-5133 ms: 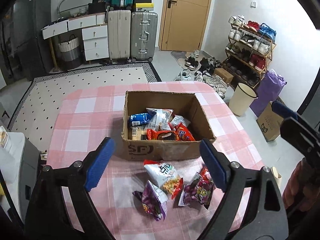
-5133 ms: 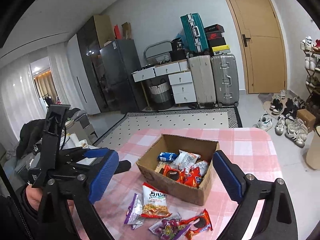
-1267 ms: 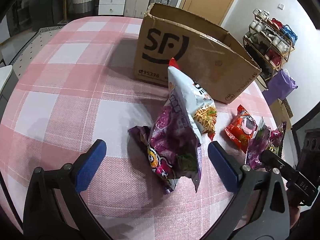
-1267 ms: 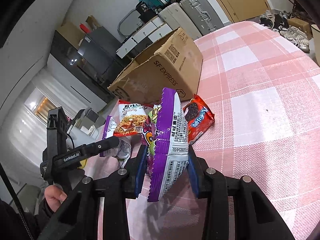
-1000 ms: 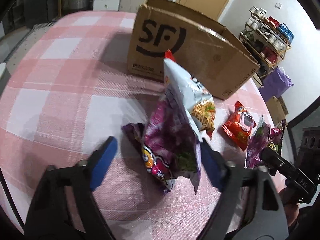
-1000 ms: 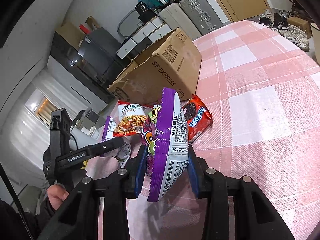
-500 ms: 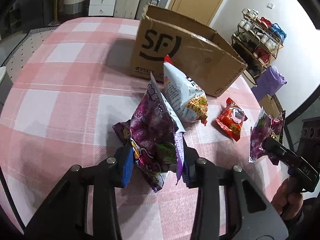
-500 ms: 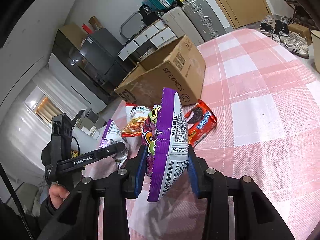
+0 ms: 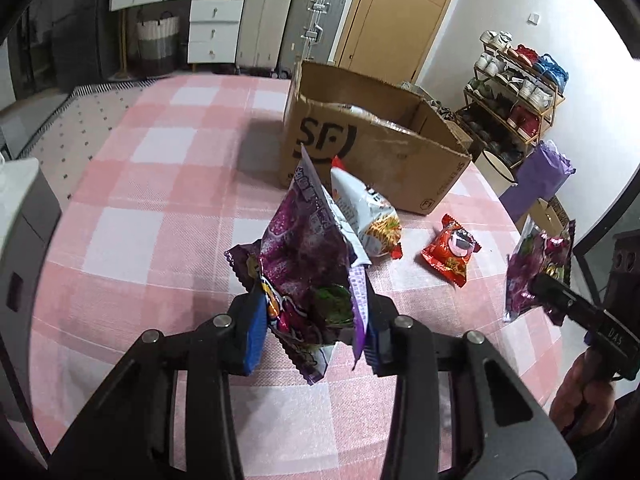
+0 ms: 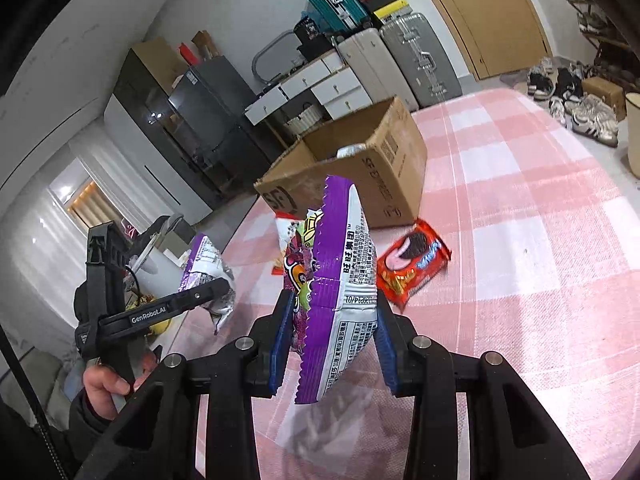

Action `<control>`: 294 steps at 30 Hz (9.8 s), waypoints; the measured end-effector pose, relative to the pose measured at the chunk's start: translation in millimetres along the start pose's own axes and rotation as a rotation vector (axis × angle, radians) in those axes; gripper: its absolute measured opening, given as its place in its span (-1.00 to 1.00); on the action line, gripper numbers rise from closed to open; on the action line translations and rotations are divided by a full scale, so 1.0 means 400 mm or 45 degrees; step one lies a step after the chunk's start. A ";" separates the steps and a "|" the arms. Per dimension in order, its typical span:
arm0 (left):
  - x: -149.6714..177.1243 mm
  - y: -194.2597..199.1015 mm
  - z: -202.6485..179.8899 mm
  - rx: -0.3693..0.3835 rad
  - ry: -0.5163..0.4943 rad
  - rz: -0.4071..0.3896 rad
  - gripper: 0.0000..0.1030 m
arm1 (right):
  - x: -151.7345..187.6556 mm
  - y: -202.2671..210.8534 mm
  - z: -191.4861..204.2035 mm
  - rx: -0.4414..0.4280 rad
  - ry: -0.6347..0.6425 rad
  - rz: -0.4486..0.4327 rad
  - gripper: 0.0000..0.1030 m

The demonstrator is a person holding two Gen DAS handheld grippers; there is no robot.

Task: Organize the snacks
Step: 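Carry both purple snack bags up over the cardboard box, then open both grippers to drop the purple bags into the box, then withdraw both grippers from the box toward the noodle bag and Oreo pack, then grasp the red Oreo pack with the right gripper, then grasp the white noodle-snack bag with the left gripper while the right holds the Oreo pack, then carry the noodle bag and Oreo pack up over the cardboard box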

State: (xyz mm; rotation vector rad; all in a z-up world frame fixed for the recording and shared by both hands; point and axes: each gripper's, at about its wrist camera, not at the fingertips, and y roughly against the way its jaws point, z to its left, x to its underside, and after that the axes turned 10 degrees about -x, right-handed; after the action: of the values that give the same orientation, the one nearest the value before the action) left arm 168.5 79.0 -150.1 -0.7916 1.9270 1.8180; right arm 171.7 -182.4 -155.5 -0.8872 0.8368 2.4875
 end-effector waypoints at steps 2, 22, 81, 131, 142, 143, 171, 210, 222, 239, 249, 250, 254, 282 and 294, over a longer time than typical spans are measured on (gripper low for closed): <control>-0.007 0.023 -0.001 -0.005 -0.014 -0.019 -0.31 | -0.011 0.013 0.017 0.001 0.025 -0.015 -0.28; -0.133 0.204 -0.016 0.019 -0.118 -0.201 -0.30 | -0.167 0.083 0.186 -0.022 0.241 -0.085 -0.28; -0.619 -0.218 -0.207 0.127 -0.220 0.001 -0.30 | -0.540 -0.274 0.057 0.014 0.297 0.074 -0.28; -0.442 0.169 -0.246 -0.012 -0.235 -0.260 0.68 | -0.382 0.033 0.214 0.057 0.384 -0.158 0.63; -0.354 0.317 -0.246 -0.031 -0.249 -0.363 0.98 | -0.309 0.131 0.277 0.056 0.426 -0.207 0.73; -0.344 0.327 -0.244 -0.032 -0.245 -0.366 0.98 | -0.300 0.139 0.279 0.057 0.426 -0.212 0.76; -0.115 0.222 -0.162 -0.020 -0.132 -0.225 0.98 | -0.072 0.069 0.118 0.191 0.202 -0.031 0.92; -0.060 -0.171 -0.106 0.053 -0.046 0.048 0.97 | -0.067 -0.306 -0.110 0.465 0.172 0.252 0.37; -0.037 -0.150 -0.081 0.047 -0.016 0.048 0.97 | -0.064 -0.293 -0.120 0.414 0.156 0.236 -0.04; -0.077 -0.182 -0.113 0.076 -0.029 0.112 0.97 | -0.045 -0.190 -0.096 0.286 0.098 0.152 -0.07; -0.154 -0.280 -0.145 0.091 0.032 0.174 0.97 | -0.032 -0.136 -0.110 0.256 0.074 0.126 -0.07; -0.160 -0.288 -0.144 0.104 0.047 0.177 0.97 | -0.031 -0.131 -0.113 0.253 0.068 0.123 -0.07; -0.179 -0.318 -0.149 0.100 0.064 0.183 0.97 | -0.031 -0.119 -0.126 0.248 0.052 0.115 -0.07; -0.145 -0.309 -0.200 0.129 -0.008 0.188 -0.18 | -0.030 -0.058 -0.081 0.269 0.087 0.082 -0.07; -0.098 -0.127 -0.146 0.115 -0.067 0.062 -0.18 | -0.042 -0.022 0.056 0.221 0.209 0.044 -0.07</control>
State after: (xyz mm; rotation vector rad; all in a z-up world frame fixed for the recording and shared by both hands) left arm 236.9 26.4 -159.8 -0.6661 1.9957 1.7476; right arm 178.5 -163.7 -134.0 -1.0330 1.1125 2.3503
